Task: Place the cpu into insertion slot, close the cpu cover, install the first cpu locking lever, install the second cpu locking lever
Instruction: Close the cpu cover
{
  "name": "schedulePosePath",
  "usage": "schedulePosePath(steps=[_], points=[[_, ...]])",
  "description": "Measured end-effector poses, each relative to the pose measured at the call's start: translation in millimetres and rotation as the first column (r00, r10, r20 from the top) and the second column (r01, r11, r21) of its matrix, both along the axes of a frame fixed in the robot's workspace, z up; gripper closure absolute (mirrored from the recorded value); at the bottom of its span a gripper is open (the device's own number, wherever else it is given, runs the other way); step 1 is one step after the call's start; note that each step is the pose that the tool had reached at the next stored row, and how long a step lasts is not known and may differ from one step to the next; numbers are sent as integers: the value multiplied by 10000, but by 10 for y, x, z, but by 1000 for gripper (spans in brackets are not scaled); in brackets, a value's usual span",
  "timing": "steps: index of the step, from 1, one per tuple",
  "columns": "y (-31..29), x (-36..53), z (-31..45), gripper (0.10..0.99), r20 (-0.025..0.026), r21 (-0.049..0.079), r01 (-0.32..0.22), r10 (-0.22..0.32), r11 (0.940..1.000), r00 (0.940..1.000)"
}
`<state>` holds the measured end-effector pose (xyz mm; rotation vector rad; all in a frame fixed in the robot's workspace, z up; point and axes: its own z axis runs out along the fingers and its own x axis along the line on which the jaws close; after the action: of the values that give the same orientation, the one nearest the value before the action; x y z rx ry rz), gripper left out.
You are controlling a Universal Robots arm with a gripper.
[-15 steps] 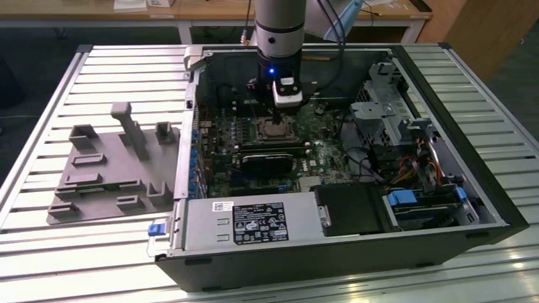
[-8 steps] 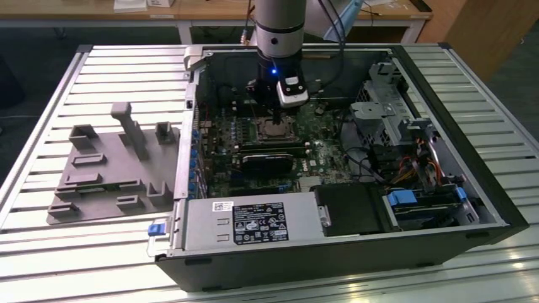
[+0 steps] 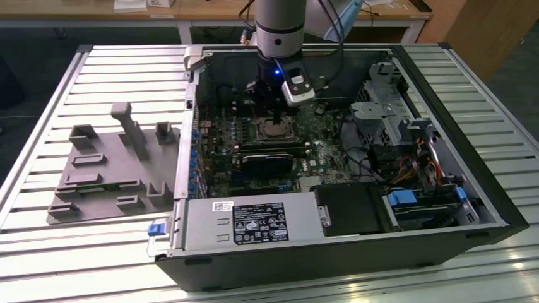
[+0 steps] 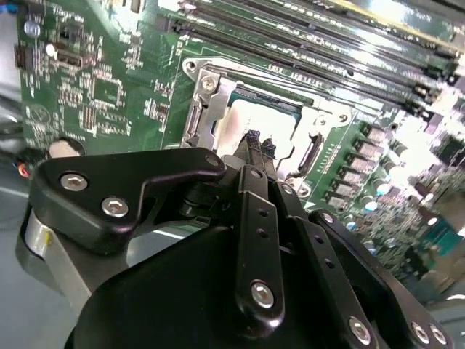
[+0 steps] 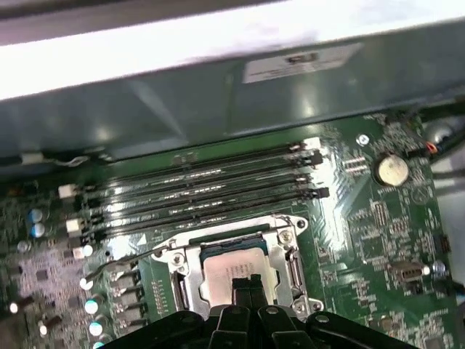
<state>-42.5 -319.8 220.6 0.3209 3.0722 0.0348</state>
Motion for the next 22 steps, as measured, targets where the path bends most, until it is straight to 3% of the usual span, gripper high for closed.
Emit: schedulePosePath(steps=[4,14,22], points=[[0,-1,-2,984,-2,-54,-627,627,9980,9980],[0,-18,32,984,11,-91,-1049,1049,9944,9945],[0,-25,124,984,51,-95,-1156,1156,9933,9933]])
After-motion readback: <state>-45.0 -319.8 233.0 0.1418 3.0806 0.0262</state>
